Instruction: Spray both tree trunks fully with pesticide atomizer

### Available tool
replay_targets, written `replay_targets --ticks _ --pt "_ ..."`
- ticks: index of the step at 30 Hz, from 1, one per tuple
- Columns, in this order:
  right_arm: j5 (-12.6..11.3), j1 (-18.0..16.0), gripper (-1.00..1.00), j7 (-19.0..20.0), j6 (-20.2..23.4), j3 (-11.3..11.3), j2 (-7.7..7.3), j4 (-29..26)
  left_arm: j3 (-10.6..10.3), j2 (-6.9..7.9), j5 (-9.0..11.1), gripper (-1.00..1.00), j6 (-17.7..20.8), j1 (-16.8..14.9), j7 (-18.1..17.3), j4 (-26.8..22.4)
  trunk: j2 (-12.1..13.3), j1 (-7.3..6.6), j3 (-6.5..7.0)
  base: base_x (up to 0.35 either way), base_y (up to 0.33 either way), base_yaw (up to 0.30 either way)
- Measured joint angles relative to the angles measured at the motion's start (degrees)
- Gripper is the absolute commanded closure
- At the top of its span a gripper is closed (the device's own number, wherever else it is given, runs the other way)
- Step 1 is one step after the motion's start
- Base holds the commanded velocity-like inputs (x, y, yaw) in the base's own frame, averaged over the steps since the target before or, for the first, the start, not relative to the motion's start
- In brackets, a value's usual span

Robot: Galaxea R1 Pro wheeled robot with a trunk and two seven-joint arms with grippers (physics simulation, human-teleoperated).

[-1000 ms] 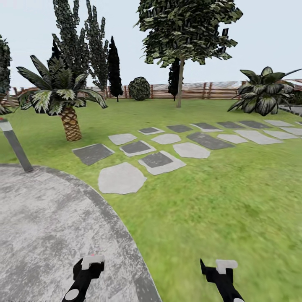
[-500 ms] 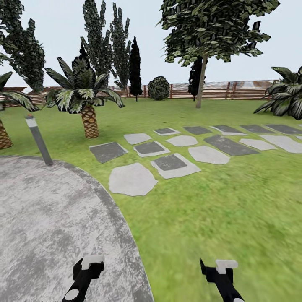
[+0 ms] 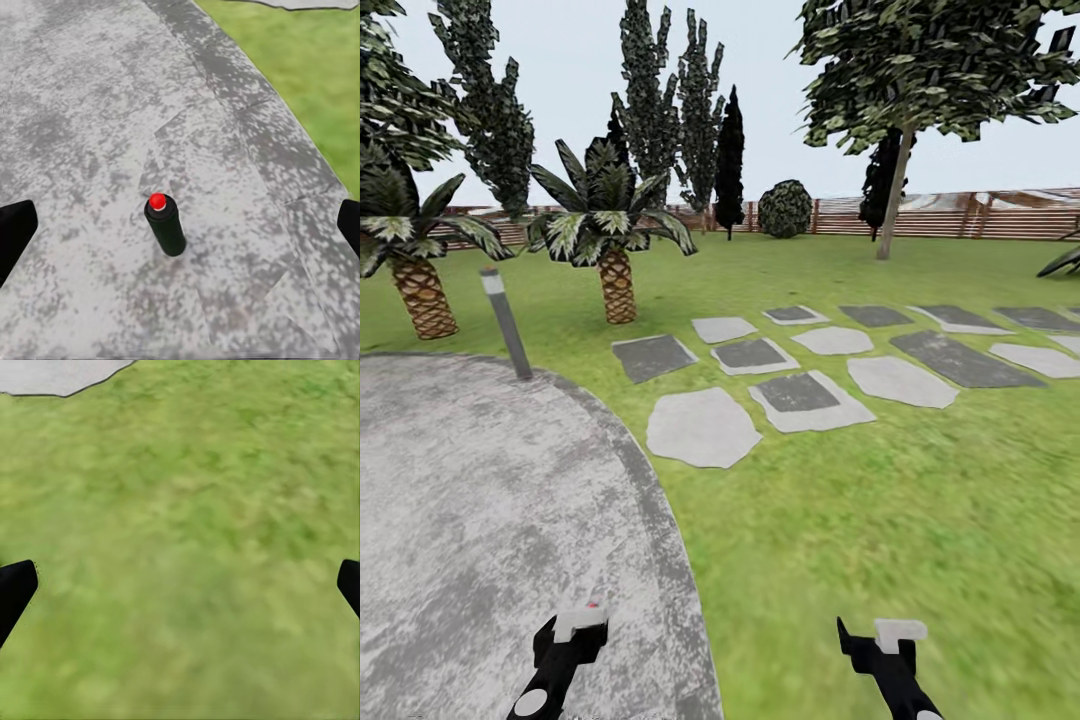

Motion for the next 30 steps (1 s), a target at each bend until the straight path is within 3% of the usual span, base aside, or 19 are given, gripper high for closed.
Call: replay_targets --ticks 30 --pt "0.0 0.0 -1.0 0.0 0.0 0.2 0.06 0.0 0.0 -0.08 0.0 -1.0 0.1 0.0 0.0 0.0 0.0 0.0 0.0 0.0 -0.024 0.279"
